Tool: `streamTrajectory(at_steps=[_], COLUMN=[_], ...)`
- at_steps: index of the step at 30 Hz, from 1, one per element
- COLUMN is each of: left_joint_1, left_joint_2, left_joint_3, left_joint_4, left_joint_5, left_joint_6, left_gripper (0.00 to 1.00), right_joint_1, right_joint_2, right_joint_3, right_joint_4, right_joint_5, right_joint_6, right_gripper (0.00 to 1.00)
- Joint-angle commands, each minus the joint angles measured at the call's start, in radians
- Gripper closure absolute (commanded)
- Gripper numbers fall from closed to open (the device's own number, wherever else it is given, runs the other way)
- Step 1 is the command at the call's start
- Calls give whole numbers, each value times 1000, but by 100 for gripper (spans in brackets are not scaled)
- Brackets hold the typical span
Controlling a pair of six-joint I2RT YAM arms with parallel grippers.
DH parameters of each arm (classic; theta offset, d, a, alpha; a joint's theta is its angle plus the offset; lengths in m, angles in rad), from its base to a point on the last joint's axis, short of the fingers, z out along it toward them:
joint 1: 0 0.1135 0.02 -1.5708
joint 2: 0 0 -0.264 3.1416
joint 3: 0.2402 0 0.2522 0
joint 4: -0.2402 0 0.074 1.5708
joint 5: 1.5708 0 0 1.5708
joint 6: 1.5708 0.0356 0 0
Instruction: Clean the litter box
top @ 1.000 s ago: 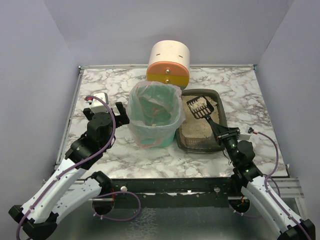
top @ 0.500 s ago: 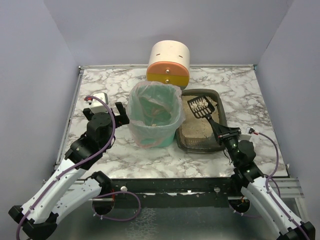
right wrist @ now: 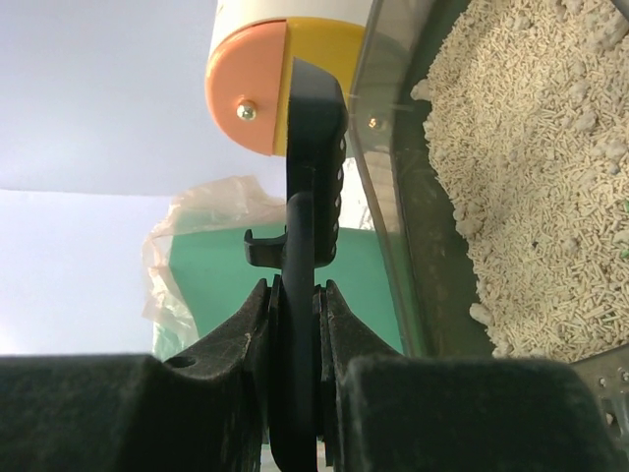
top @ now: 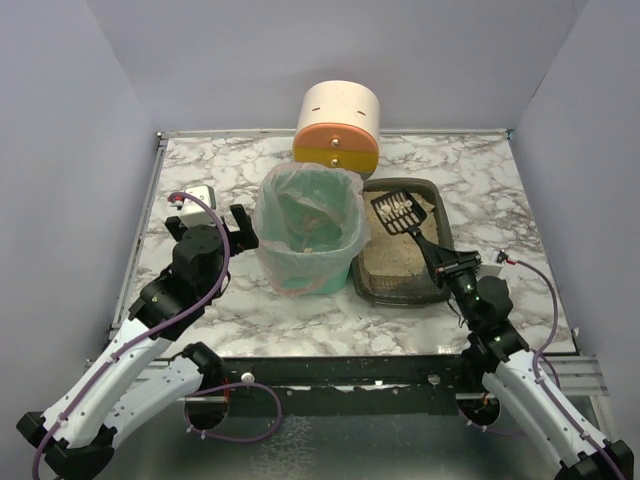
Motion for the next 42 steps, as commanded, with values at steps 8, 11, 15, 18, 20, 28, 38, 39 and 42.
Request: streamTrajectory(at_steps=[8,11,15,18,20,28,38,39,42], left_joint_1=[6,6,6,6,6,7,6,6,6], left_joint_2=[-18,-22,-21,-26,-28,-38,-54,-55,-60], left_joint_3=[-11,-11,-10,-10,-10,-9,-10,-10,-10], left_joint_4=[5,6,5,7,6,5,7,6,6], left_joint_5=[23,22,26,26,26,30,35,36,34], left_joint_6=[0,-1,-1,-1,-1,-3,-3,-1,-1], left_gripper=[1,1,1,1,1,1,1,1,1], right_joint_1=[-4,-3,-4,-4,-4,-4,-4,-4,-4], right_joint_2=[-35,-38,-39,-34,-25,27,219,239,312], right_joint_3=[17,56,106,126,142,265,458,474,546], right_joint_4=[10,-39,-68,-62,-60,-46,-24,-14,-31], right_joint_5=[4,17,23,23,17,-39,-247,-277,-370], right_joint_6=[-27,-46,-88,-99,-108,-198,-324,-336,-380], right_gripper=[99,100,99,99,99,99,99,99,99])
